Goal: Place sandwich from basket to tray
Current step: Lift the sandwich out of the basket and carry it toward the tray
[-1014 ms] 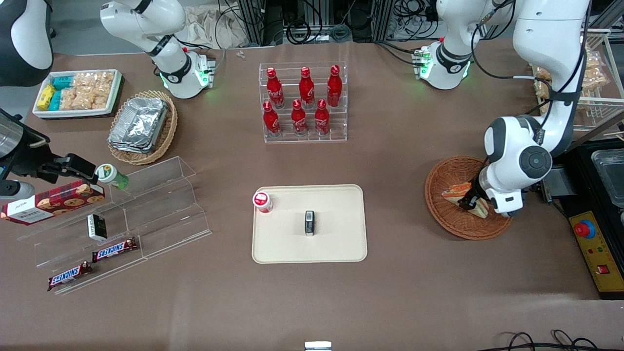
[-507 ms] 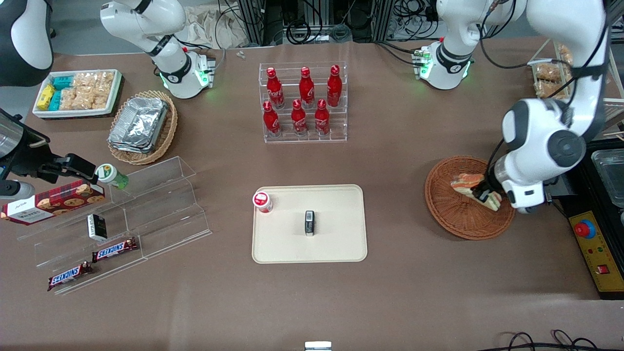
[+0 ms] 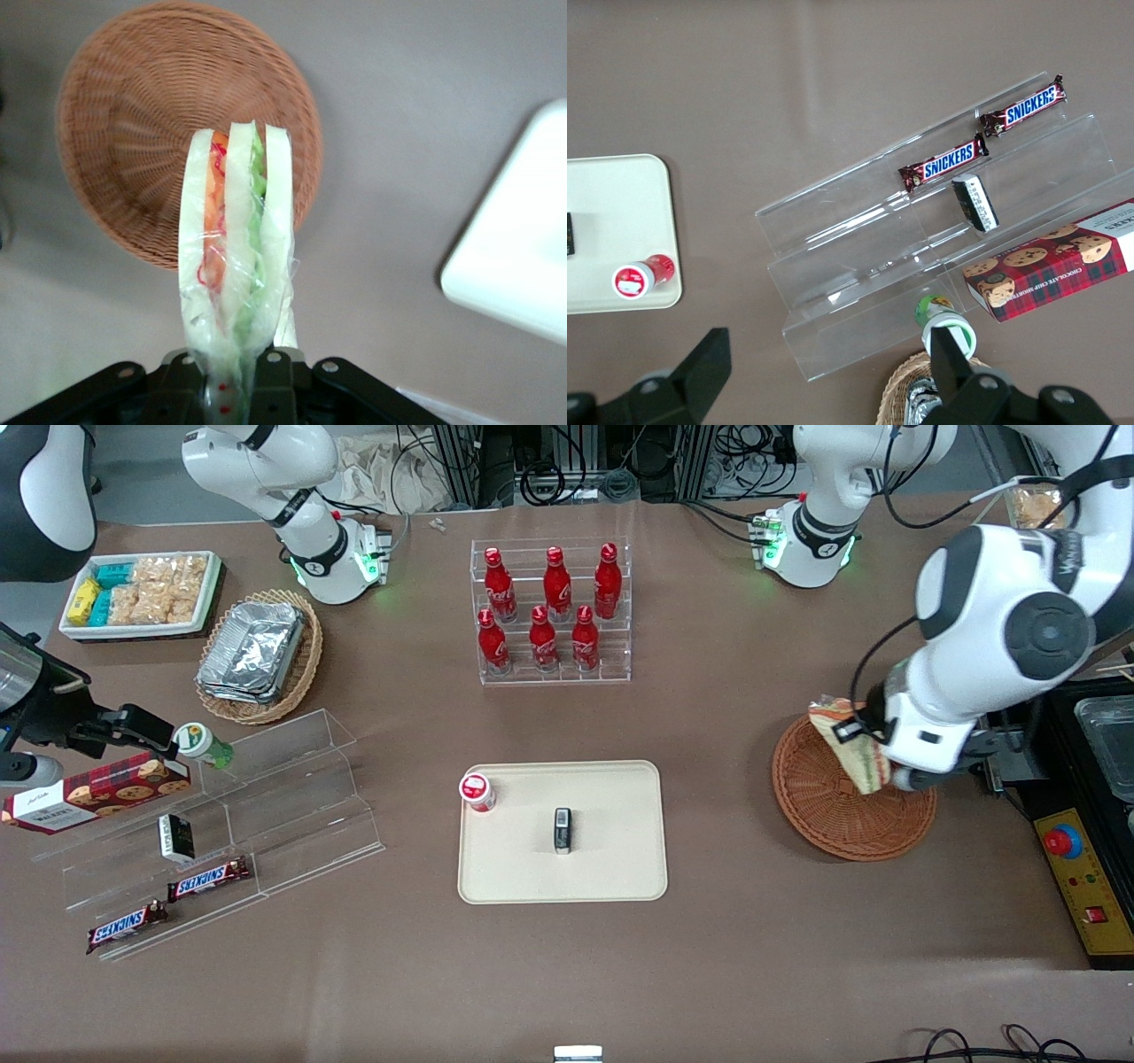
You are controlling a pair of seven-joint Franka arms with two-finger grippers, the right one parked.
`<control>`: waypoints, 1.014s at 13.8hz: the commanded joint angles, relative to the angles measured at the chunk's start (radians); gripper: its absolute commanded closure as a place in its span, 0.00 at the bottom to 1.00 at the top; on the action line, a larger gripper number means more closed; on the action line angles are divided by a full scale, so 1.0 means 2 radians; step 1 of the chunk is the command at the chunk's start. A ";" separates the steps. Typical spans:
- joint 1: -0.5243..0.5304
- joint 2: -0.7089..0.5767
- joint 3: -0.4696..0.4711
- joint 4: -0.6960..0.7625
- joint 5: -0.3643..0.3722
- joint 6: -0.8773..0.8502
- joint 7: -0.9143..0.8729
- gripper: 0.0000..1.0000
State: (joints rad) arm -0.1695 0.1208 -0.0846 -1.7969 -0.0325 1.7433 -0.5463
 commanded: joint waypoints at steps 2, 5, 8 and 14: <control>-0.005 0.061 -0.076 0.055 0.006 -0.013 0.048 1.00; -0.033 0.095 -0.106 0.059 0.025 0.049 0.055 1.00; -0.074 0.142 -0.107 0.070 0.071 0.109 0.062 1.00; -0.102 0.254 -0.106 0.123 0.109 0.169 0.021 1.00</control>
State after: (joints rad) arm -0.3646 0.5362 -0.3035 -1.6471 0.1442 2.0886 -0.4614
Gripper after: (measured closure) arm 0.824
